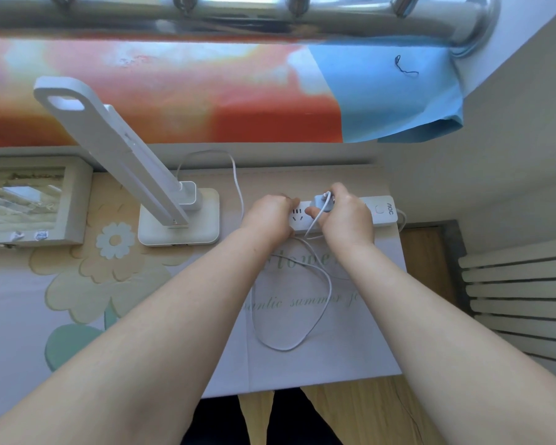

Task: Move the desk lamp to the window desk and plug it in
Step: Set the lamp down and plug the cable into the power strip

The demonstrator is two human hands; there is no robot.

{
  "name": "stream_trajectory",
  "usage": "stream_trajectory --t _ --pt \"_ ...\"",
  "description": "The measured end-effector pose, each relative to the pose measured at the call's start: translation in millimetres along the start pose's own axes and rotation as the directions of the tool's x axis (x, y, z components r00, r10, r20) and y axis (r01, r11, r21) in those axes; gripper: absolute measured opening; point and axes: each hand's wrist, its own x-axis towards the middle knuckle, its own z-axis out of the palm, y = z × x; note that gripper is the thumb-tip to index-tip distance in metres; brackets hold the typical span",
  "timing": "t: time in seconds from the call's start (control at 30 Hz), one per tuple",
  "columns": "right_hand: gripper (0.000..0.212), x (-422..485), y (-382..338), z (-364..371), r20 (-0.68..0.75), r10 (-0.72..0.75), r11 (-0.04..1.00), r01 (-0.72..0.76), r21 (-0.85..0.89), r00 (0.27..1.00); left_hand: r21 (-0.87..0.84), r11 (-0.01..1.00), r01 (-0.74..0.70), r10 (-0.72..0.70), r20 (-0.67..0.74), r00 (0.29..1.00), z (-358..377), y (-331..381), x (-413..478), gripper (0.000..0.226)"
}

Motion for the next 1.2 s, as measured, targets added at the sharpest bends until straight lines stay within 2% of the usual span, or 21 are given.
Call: stream_trajectory --t 0.17,0.27,0.33,0.47,0.57,0.67,0.83,0.97,1.2 --pt "0.045 -9.5 12.6 -6.5 0.081 -0.003 0.978 -0.014 0.210 0.997 0.008 1.000 -0.016 0.016 -0.013 1.000 4.0 0.6 -2.1 0.059" --pt "0.050 -18.6 24.0 -15.0 0.067 0.001 0.956 -0.020 0.291 0.998 0.016 1.000 -0.021 0.021 -0.026 0.999 6.3 1.2 -3.9 0.063" --pt "0.049 -19.6 32.9 -21.8 0.031 -0.008 0.973 0.000 0.229 1.000 0.036 0.999 -0.021 0.021 -0.020 1.000 7.1 2.7 -4.8 0.065" --pt "0.050 -8.7 48.1 -35.7 0.003 -0.122 0.990 0.122 -0.065 0.993 0.050 0.999 -0.010 0.011 -0.022 1.000 5.7 5.7 -5.8 0.062" --pt "0.052 1.3 54.3 -40.0 0.072 -0.205 0.942 0.217 -0.255 0.976 0.030 1.000 0.004 -0.003 -0.032 0.999 5.2 7.1 -7.7 0.059" --pt "0.053 8.5 60.7 -38.9 0.159 -0.260 0.879 0.302 -0.369 0.952 0.014 1.000 0.008 -0.007 -0.037 0.999 5.7 8.8 -8.9 0.061" --pt "0.057 16.6 66.3 -34.0 0.212 -0.289 0.833 0.355 -0.424 0.933 0.022 0.999 0.034 -0.033 -0.030 0.999 4.8 9.8 -7.6 0.063" --pt "0.058 23.3 66.7 -31.0 0.245 -0.316 0.790 0.397 -0.467 0.917 0.008 0.999 0.052 -0.052 -0.040 0.998 4.4 9.5 -6.9 0.048" --pt "0.054 32.4 65.7 -34.5 0.261 -0.293 0.792 0.386 -0.473 0.920 -0.010 0.999 0.051 -0.051 -0.062 0.997 2.0 8.1 -1.6 0.047"
